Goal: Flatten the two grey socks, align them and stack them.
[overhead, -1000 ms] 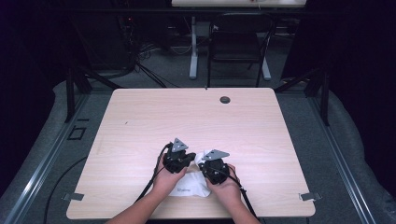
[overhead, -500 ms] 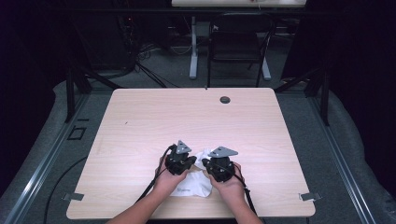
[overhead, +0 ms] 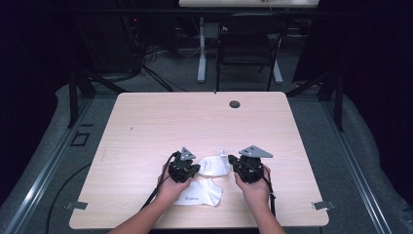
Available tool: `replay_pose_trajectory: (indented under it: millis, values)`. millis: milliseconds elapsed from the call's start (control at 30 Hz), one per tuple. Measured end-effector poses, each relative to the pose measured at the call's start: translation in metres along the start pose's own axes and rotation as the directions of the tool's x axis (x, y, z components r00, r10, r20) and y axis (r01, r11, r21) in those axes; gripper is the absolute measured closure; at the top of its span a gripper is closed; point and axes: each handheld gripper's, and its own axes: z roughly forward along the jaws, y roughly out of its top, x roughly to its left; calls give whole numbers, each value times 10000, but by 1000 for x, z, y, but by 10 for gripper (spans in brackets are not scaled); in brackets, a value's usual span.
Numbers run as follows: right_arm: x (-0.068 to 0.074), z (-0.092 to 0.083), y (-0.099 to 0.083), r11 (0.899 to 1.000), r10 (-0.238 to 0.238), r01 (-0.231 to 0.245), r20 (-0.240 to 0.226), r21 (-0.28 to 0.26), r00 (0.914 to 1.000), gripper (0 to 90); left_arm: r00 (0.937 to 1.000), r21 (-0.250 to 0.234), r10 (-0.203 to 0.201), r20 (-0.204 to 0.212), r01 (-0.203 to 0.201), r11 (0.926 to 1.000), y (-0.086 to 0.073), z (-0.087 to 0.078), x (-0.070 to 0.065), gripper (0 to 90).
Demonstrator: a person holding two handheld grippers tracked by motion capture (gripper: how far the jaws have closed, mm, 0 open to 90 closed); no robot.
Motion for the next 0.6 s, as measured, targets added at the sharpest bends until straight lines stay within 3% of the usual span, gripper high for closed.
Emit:
replay_pose_trajectory:
  millis: [233,600]
  values:
    - [-13,0,-7,9993,252,-264,426,271,9988,900,9999,6,-58,-89,58,10000,-1,-1,6,896]
    - [-32,12,-26,9842,492,-694,1251,1626,9909,900,10000,53,-58,-21,58,10000,-1,-2,11,896]
